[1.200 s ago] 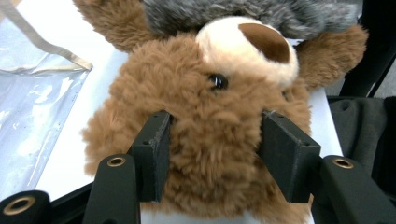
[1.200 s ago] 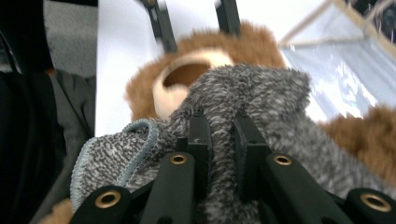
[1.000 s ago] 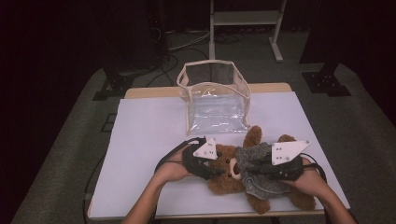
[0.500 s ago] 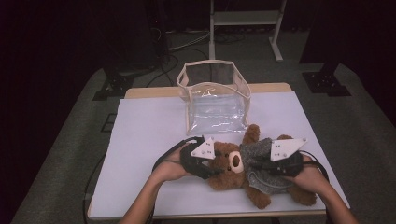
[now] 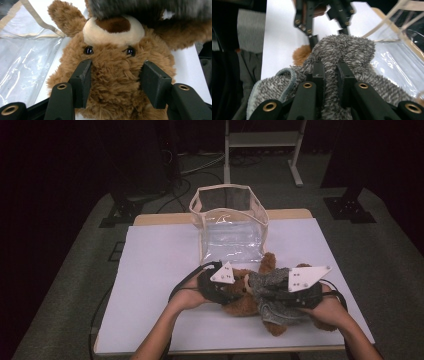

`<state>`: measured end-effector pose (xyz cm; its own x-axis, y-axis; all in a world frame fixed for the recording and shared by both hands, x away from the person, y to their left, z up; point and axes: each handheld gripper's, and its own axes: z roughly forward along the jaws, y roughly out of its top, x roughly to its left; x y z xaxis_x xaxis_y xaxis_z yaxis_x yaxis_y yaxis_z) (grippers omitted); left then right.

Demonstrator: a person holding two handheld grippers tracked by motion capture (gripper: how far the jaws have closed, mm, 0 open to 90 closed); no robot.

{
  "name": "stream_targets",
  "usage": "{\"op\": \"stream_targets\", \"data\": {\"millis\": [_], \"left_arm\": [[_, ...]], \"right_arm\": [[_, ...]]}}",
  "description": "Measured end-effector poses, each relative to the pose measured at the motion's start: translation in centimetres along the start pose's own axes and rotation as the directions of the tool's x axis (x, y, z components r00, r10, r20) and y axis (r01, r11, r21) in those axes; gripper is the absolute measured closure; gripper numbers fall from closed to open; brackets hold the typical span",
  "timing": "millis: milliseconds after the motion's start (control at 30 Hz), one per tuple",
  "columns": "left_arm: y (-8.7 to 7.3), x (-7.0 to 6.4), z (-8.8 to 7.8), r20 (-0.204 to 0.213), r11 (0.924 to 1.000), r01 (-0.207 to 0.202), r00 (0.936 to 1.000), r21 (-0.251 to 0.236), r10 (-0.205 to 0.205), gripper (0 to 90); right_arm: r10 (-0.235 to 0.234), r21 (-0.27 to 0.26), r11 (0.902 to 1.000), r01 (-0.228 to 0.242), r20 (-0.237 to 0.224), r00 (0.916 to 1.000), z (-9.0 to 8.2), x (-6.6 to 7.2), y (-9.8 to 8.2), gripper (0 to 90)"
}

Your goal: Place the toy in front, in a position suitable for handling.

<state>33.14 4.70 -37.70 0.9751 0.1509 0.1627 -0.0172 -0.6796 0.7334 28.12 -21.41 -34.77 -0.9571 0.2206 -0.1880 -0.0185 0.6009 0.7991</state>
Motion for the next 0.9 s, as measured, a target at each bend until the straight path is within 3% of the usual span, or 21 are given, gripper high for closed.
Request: {"op": "stream_targets", "data": {"millis": [100, 233, 333, 433, 567, 733, 900], "left_arm": [[-0.2, 0.2, -0.2, 0.001, 0.9998, 0.014, 0.9999, -0.013, -0.014, 43.7], [-0.6, 0.2, -0.9, 0.01, 0.9993, 0.023, 0.9997, -0.029, -0.023, 43.8], [-1.0, 0.1, -1.3, 0.032, 0.9992, 0.025, 0.9992, -0.031, -0.024, 43.5], [-1.2, 0.0, -1.1, 0.028, 0.9993, 0.03, 0.9992, -0.023, -0.029, 43.8], [-1.2, 0.1, -0.2, 0.027, 0.9989, 0.036, 0.999, -0.028, -0.036, 43.9], [-1.2, 0.7, -0.1, 0.027, 0.9984, 0.047, 0.9986, -0.03, -0.046, 43.6], [-1.5, 0.8, -0.4, 0.034, 0.9978, 0.054, 0.998, -0.039, -0.053, 43.2]], "right_arm": [[0.005, 0.046, 0.9989, -0.004, -0.012, 0.9999, 1.3, -0.2, -0.6, 78.5], [0.041, 0.09, 0.9951, -0.042, 0.011, 0.9991, 1.6, -0.6, -2.6, 78.7], [0.059, 0.078, 0.9951, -0.06, 0.018, 0.9981, 1.2, -0.7, -3.3, 78.8], [0.05, 0.085, 0.9951, -0.052, 0.026, 0.9984, 1.2, -0.5, -2.8, 78.7], [0.016, 0.049, 0.9986, -0.018, 0.027, 0.9995, 1.3, 0.0, -1.2, 78.7], [-0.023, 0.029, 0.9993, 0.023, 0.001, 0.9997, 2.3, 0.3, 0.6, 78.6], [-0.024, 0.052, 0.9983, 0.025, -0.004, 0.9997, 3.3, 0.1, 0.0, 78.7]]}}
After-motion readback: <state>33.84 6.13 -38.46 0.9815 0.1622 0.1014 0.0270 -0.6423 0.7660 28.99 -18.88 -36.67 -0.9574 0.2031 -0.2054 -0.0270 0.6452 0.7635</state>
